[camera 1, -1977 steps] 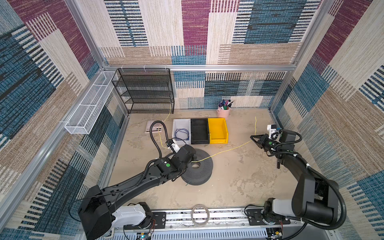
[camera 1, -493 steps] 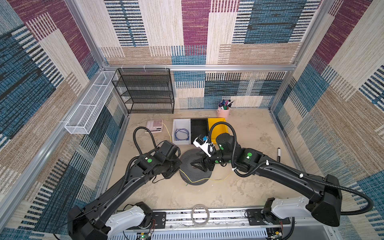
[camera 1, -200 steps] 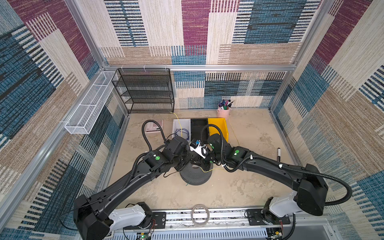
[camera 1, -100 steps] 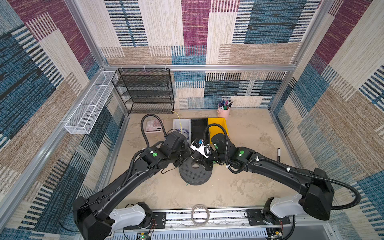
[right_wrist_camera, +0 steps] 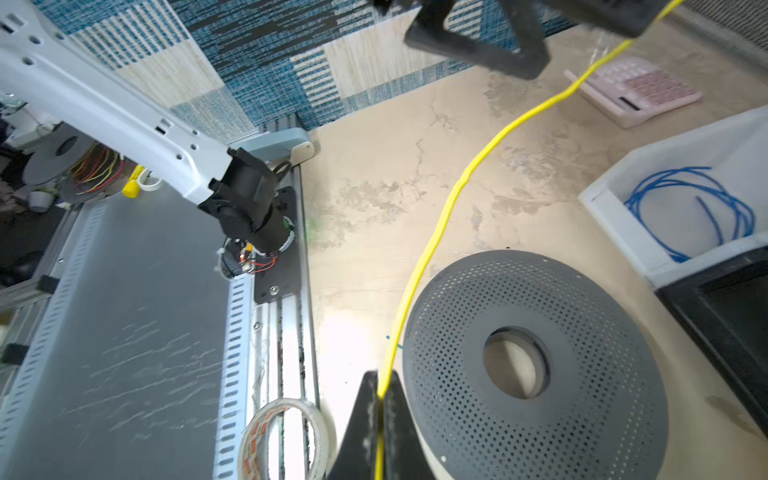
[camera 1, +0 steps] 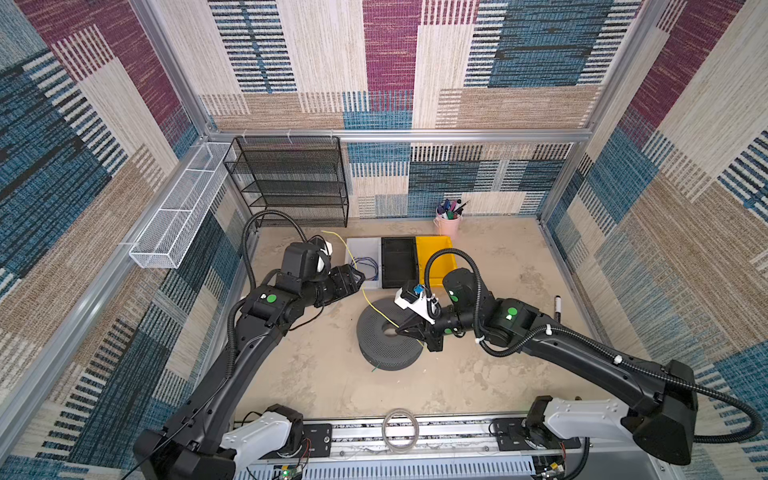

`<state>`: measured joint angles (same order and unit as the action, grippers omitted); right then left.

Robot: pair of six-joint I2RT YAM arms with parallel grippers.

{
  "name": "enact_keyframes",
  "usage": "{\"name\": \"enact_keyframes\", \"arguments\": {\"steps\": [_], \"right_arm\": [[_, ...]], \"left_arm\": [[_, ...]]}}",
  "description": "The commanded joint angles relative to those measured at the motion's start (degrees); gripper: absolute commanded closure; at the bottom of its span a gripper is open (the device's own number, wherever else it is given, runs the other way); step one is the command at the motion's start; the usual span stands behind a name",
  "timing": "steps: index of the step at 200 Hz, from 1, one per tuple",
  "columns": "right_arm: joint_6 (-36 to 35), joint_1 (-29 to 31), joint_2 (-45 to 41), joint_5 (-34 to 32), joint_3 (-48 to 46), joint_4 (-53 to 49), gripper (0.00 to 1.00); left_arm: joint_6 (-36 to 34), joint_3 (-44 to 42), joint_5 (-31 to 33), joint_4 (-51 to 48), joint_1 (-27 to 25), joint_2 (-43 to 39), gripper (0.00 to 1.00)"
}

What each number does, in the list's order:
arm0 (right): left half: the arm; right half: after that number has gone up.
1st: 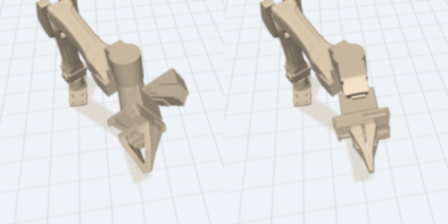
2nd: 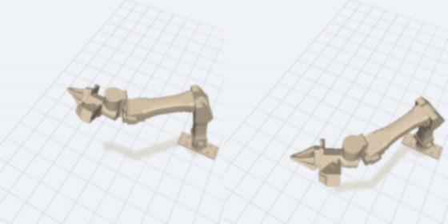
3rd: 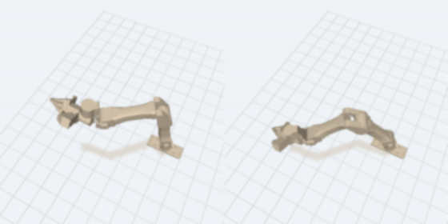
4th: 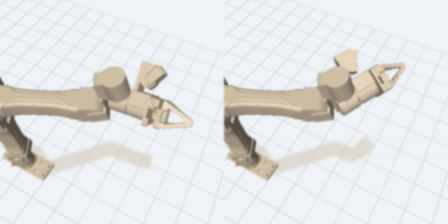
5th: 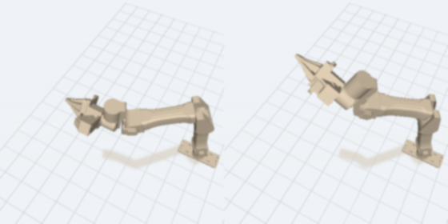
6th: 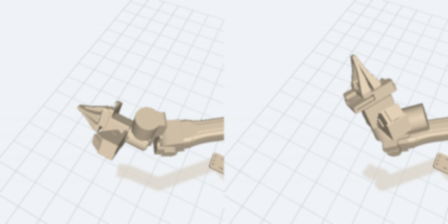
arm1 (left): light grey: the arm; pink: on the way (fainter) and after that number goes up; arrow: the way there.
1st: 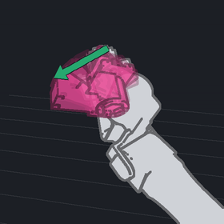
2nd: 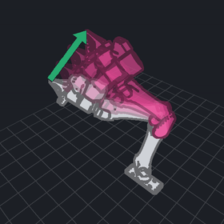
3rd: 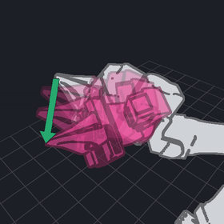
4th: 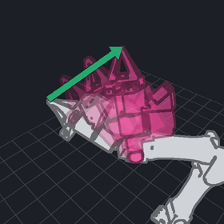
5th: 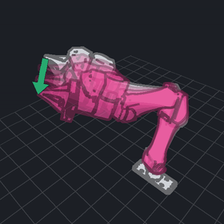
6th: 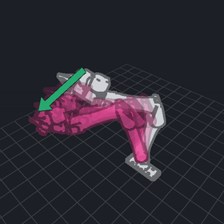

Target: Wrap the cables

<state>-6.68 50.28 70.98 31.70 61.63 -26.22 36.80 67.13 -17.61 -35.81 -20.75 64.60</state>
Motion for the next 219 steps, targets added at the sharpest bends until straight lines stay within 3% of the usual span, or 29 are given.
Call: {"name": "enact_keyframes", "arguments": {"steps": [1,56,97,113,138,168,194,206,219], "right_arm": [[2.3,0.1,0.6,6.0,1.9,-2.7,1.0],[3.1,0.1,-1.3,11.3,1.6,-3.7,1.0],[2.1,0.1,-2.8,9.6,-0.5,-6.5,1.0],[1.4,0.1,-3.2,8.0,-1.0,-7.3,1.0],[-0.4,0.1,-3.2,3.3,-0.6,-9.8,1.0],[-0.1,0.0,-4.7,-0.2,-1.1,-9.2,1.0],[1.8,0.0,-6.5,-1.4,-2.4,-7.7,1.0],[2.2,-0.2,-7.0,-2.1,-2.6,-7.7,1.0],[2.5,-0.3,-6.7,-2.2,-2.7,-8.0,1.0]], "left_arm": [[-8.5,-1.0,-3.0,6.3,0.1,-0.4,0.3],[-4.2,-3.0,0.6,14.0,3.9,-0.7,0.29],[-1.5,-0.8,-1.1,15.6,6.9,1.6,0.38],[0.5,-0.9,-2.9,16.7,7.2,2.9,0.49],[3.7,-2.7,-3.9,19.0,7.2,3.4,0.78],[4.6,-2.9,-3.1,16.6,7.2,2.7,1.0],[4.9,-3.4,-1.8,13.1,7.2,0.7,1.0],[4.6,-3.4,-1.9,10.8,7.2,-0.4,0.74],[5.1,-3.8,-2.5,8.8,7.2,-1.7,0.6]]}}
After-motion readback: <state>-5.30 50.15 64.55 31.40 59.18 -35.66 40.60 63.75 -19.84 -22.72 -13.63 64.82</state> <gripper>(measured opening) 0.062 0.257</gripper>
